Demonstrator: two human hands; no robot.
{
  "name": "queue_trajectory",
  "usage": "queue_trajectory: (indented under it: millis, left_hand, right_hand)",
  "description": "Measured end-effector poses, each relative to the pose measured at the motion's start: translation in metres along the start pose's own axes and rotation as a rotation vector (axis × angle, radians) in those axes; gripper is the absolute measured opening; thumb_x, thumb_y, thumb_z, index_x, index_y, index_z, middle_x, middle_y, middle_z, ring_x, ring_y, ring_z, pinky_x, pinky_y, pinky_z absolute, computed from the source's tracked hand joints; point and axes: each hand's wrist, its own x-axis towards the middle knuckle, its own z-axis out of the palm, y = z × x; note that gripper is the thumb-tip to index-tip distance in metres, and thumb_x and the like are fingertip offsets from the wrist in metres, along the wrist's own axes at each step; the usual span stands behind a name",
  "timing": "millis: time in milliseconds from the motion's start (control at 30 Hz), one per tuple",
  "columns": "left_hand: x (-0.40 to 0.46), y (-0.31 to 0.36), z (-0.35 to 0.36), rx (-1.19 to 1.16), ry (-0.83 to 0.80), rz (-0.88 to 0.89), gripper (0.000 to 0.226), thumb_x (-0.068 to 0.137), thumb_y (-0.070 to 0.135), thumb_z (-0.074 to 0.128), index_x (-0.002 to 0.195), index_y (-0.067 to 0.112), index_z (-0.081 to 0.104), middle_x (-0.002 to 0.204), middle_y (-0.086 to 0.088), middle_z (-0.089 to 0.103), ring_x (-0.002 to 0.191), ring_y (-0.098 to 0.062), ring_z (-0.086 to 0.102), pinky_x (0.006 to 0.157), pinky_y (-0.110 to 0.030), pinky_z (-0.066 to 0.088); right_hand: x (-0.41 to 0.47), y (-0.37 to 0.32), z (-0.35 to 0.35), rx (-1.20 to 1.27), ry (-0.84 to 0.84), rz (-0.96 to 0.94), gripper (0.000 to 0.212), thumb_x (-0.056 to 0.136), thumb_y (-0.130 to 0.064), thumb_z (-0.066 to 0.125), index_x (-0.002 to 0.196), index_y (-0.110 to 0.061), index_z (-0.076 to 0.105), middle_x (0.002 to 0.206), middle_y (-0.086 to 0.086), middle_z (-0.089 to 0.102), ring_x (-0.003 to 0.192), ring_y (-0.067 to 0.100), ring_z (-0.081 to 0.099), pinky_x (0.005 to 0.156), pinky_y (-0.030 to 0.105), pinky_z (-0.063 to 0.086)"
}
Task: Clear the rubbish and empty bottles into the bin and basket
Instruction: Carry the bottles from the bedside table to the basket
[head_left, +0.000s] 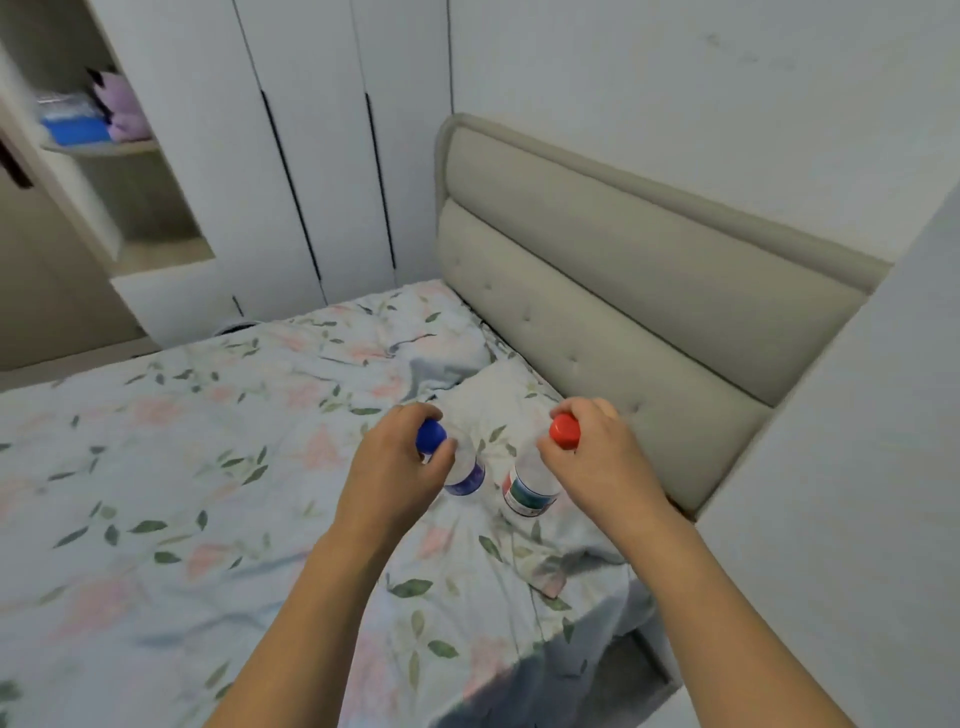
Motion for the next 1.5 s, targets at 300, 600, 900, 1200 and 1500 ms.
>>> queue_trajectory:
  millis: [300,600,900,1200,1500]
  left_hand:
    - [-0.049,-0.067,-0.091,0.101,0.292,-0.338,0.023,0.086,0.023,0.063,0.11,0.019,0.062,0.101,0.01,0.059,0.085,-0.01,0.054,0.077,-0.02,0.046]
    - [-0.194,-0.084,-0.188,0.299,0.636,-0.718,0.021,0.085,0.021,0.063,0.106,0.022,0.063,0.101,0.012,0.059,0.085,-0.007,0.055,0.071,-0.009,0.038]
    - [-0.376,-0.054,-0.269,0.458,0.966,-1.05,0.023,0.082,0.019,0.066,0.104,0.024,0.065,0.101,0.011,0.058,0.081,-0.01,0.056,0.073,-0.02,0.046]
    - [-0.509,-0.047,-0.324,0.505,1.056,-1.257,0.018,0.082,0.023,0.063,0.099,0.029,0.064,0.1,0.014,0.057,0.087,-0.01,0.055,0.075,-0.024,0.046]
    - [-0.559,-0.097,-0.374,0.509,1.055,-1.358,0.018,0.083,0.023,0.063,0.1,0.029,0.064,0.1,0.017,0.057,0.086,-0.007,0.054,0.066,-0.007,0.035]
  right_hand:
    - [0.027,-0.113,0.079,0.103,-0.314,-0.394,0.023,0.086,-0.025,0.062,0.108,-0.021,0.058,0.108,-0.006,0.052,0.092,0.008,0.048,0.079,0.018,0.034]
    - [-0.066,-0.233,0.154,0.245,-0.682,-0.832,0.026,0.087,-0.028,0.062,0.111,-0.02,0.057,0.106,-0.007,0.05,0.091,0.007,0.046,0.079,0.016,0.032]
    - [-0.236,-0.333,0.185,0.338,-0.961,-1.169,0.031,0.088,-0.031,0.062,0.117,-0.022,0.055,0.112,-0.007,0.052,0.093,0.006,0.045,0.082,0.017,0.035]
    - [-0.371,-0.391,0.199,0.403,-1.093,-1.35,0.027,0.088,-0.034,0.061,0.113,-0.024,0.056,0.105,-0.011,0.047,0.088,0.005,0.043,0.082,0.019,0.042]
    - [-0.439,-0.466,0.262,0.45,-1.173,-1.429,0.025,0.085,-0.031,0.064,0.109,-0.024,0.059,0.102,-0.011,0.052,0.09,0.004,0.046,0.079,0.015,0.034]
